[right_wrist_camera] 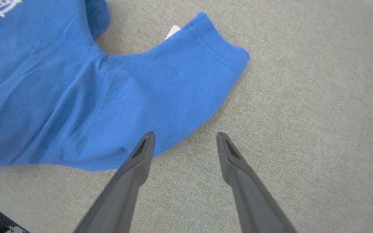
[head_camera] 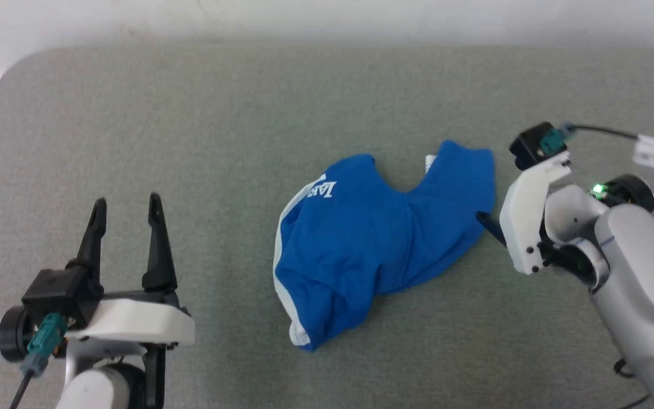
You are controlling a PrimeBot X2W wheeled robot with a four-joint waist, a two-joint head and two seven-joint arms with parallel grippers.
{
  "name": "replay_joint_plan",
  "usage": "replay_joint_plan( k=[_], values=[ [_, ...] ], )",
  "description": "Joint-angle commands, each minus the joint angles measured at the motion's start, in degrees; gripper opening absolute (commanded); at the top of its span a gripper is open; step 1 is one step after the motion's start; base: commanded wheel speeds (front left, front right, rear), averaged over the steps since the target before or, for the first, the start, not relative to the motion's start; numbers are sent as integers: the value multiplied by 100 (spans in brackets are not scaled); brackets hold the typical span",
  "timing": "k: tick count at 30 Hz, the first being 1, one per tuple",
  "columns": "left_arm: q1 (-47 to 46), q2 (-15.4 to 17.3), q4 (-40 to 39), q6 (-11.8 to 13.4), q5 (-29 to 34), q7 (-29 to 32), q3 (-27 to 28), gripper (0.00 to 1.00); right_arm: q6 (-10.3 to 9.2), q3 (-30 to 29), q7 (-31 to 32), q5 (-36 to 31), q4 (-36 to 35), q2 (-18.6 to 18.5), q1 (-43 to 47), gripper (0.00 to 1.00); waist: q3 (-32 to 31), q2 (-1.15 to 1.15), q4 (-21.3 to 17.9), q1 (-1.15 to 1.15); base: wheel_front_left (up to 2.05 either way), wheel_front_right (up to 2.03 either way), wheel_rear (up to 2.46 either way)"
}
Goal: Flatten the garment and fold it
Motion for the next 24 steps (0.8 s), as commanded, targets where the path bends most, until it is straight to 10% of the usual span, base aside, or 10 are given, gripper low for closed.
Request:
replay_joint_plan(
  k=[1,12,13,16,24],
  values=[
    [-152,-14,23,-55,-15,-81,-16,100,-11,274,309,203,169,-107,-290,100,357,0,216,-1,0,0,0],
    [-421,-72,176,-107,-18,-300,-77,100,-11,1384,1115,1052,1064,-370,-764,100,790,0,399,-1,0,0,0],
    [-425,-76,193,-108,-21,-313,-82,100,-11,1439,1188,1114,1149,-362,-729,85,798,0,404,-1,0,0,0],
    [-437,-85,248,-106,-28,-336,-95,100,-11,1566,1347,1325,1313,-336,-637,0,792,0,405,-1,0,0,0],
    [-383,-95,413,-92,-30,-303,-178,100,-11,1336,153,1498,1088,-638,-474,0,441,0,345,-1,0,0,0]
  ],
)
